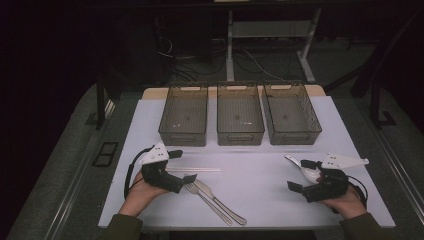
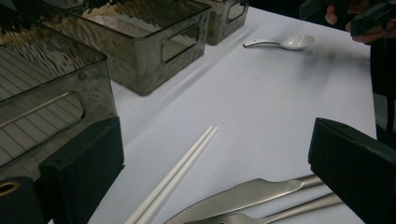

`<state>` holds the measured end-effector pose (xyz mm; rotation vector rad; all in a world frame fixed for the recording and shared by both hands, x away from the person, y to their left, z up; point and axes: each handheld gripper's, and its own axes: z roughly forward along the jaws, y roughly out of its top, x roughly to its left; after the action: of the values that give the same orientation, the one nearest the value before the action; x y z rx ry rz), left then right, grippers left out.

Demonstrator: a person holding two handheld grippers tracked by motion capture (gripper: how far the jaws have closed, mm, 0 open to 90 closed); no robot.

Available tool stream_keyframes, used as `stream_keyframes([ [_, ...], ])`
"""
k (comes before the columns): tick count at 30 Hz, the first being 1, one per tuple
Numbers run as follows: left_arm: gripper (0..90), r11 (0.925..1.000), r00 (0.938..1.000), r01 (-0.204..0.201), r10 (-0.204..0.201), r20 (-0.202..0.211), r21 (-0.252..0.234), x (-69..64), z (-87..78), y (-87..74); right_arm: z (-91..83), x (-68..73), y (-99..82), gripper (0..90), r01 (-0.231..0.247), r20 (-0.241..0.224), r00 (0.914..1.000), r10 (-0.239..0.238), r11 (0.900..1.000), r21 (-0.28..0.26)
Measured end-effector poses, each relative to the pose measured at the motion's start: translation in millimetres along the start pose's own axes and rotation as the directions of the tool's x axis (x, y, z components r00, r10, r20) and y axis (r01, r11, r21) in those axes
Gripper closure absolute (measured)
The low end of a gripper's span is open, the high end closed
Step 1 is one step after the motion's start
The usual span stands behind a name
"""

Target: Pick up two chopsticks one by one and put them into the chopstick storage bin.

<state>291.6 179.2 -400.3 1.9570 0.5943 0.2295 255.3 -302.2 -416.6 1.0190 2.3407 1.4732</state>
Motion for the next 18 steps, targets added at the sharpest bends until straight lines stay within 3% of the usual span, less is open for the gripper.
stream_keyframes([
  [8,7.0,1.0000,0.9999,-0.006,0.006,-0.014,-0.004,12.7,-3.1,5.6,-1.2,-0.5,-0.8,3.4,-0.007,0.007,1.0000,0.007,1.0000,-0.003],
  [18,23.0,0.9994,0.9996,0.006,-0.005,-0.028,0.033,43.4,-6.9,6.4,-0.9,-1.6,-0.9,3.4,-0.014,0.014,0.9998,0.014,0.9999,-0.005],
])
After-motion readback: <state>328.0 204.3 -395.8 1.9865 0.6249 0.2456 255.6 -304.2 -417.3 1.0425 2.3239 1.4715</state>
